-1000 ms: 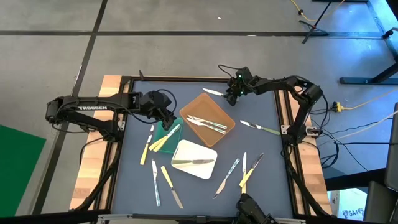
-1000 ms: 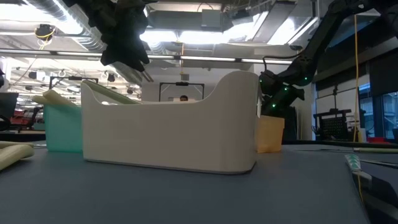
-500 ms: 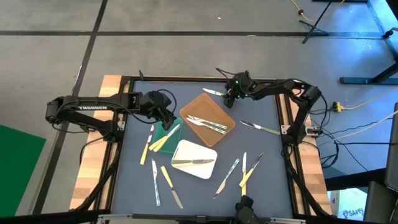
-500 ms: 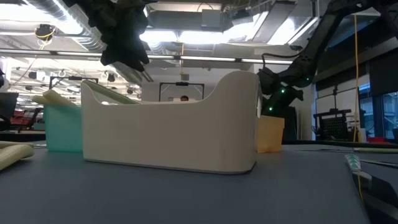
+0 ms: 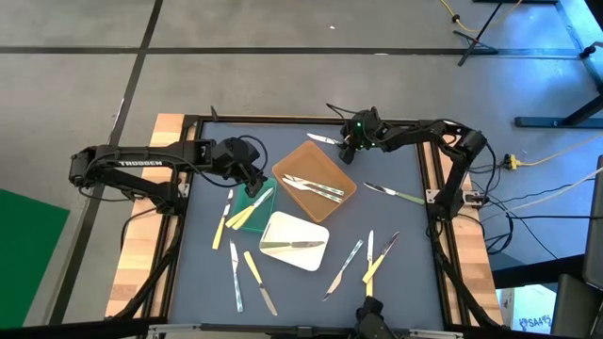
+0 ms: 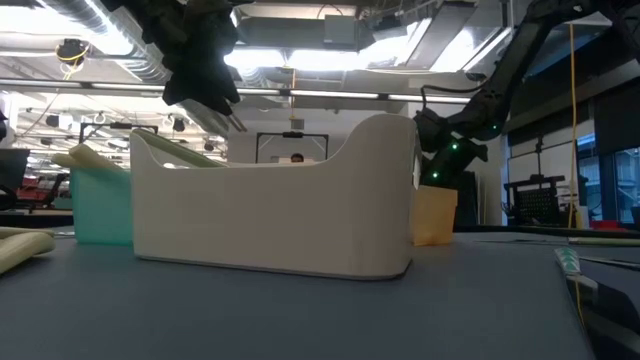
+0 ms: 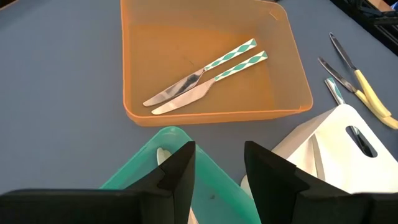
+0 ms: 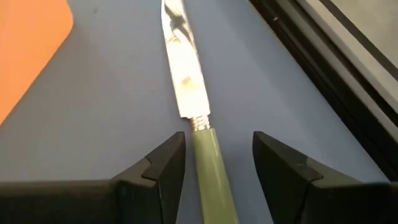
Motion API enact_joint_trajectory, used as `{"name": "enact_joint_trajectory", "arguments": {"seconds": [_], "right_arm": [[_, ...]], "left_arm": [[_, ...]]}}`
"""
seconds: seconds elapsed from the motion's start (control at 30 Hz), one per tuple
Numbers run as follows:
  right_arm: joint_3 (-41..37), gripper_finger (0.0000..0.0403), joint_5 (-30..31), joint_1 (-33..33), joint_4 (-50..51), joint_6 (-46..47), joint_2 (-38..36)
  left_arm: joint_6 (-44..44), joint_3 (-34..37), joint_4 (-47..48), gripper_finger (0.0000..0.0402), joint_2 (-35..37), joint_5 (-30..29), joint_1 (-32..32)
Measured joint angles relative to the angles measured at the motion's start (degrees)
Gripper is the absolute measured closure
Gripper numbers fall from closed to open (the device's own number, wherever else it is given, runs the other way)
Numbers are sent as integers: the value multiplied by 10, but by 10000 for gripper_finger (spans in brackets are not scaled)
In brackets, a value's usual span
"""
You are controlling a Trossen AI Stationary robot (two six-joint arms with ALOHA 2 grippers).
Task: Sort silverware by color (type)
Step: Put the green table knife into the white bin
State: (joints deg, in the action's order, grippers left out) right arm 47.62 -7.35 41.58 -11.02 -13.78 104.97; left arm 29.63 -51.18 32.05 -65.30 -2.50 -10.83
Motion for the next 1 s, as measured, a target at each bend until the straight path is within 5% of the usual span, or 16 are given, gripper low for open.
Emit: {"name": "enact_joint_trajectory", "arguments": {"seconds": [0.37,1.0], "right_arm": [[0,236,-8,0,8,-33,0],[1,391,8,0,5,-78,-2]], "left_arm": [[-1,0,0,269,0,0,0],[-2,0,-1,269,0,0,0]]}}
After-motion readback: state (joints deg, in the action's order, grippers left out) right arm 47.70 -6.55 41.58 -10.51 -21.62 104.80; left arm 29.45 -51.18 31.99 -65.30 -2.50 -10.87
